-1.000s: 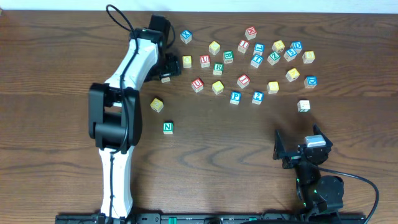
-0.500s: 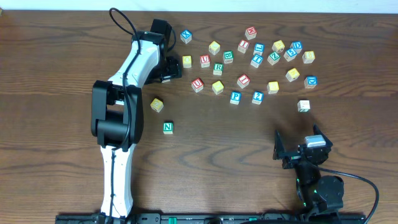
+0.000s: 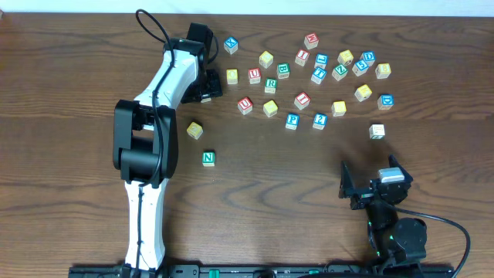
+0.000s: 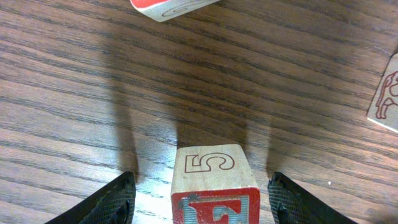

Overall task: Spell out NEURIPS
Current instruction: 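Lower the left gripper and grasp the red E block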

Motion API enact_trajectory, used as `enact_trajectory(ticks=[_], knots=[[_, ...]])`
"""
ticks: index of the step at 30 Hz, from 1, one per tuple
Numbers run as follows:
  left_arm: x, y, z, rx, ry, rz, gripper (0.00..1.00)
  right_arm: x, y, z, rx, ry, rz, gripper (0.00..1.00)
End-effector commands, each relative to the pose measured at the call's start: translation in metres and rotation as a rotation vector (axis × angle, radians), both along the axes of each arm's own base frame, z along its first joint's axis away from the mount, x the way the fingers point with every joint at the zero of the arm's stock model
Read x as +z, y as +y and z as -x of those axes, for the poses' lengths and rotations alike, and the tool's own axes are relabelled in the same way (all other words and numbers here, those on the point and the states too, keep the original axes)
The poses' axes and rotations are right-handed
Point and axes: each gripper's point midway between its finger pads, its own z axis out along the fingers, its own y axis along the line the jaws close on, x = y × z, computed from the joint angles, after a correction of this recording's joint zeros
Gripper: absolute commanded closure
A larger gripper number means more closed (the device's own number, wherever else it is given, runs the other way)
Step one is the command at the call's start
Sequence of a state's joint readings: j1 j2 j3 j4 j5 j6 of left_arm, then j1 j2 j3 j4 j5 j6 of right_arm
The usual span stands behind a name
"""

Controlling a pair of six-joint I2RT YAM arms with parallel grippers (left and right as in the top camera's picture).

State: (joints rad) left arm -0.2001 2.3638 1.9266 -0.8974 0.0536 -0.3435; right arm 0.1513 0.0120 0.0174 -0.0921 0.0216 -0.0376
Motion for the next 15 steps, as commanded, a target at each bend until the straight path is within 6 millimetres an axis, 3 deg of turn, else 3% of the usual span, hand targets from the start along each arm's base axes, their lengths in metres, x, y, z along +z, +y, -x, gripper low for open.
enact_trajectory(ticks=[1, 5, 13, 15], knots=[[0.0138, -0.0009, -0.0054, 0.004, -0.031, 0.0, 0.35, -0.0007, -0.0028, -0.0002, -0.011, -0.002, 0.012, 0.01], [0.0172, -0.0012, -0.0059, 0.004, -0.038, 0.002, 0.47, -0.0008, -0.0028, -0.0002, -0.011, -0.002, 0.012, 0.01], [0.0176, -0.0049, -0.0053, -0.004, -0.034, 0.022, 0.51, -0.0008, -0.0028, -0.0002, -0.011, -0.002, 0.012, 0.01], [0.0175, -0.0047, -0.0048, -0.004, -0.032, 0.022, 0.57, -0.0008, -0.0028, -0.0002, -0.011, -0.002, 0.012, 0.01]])
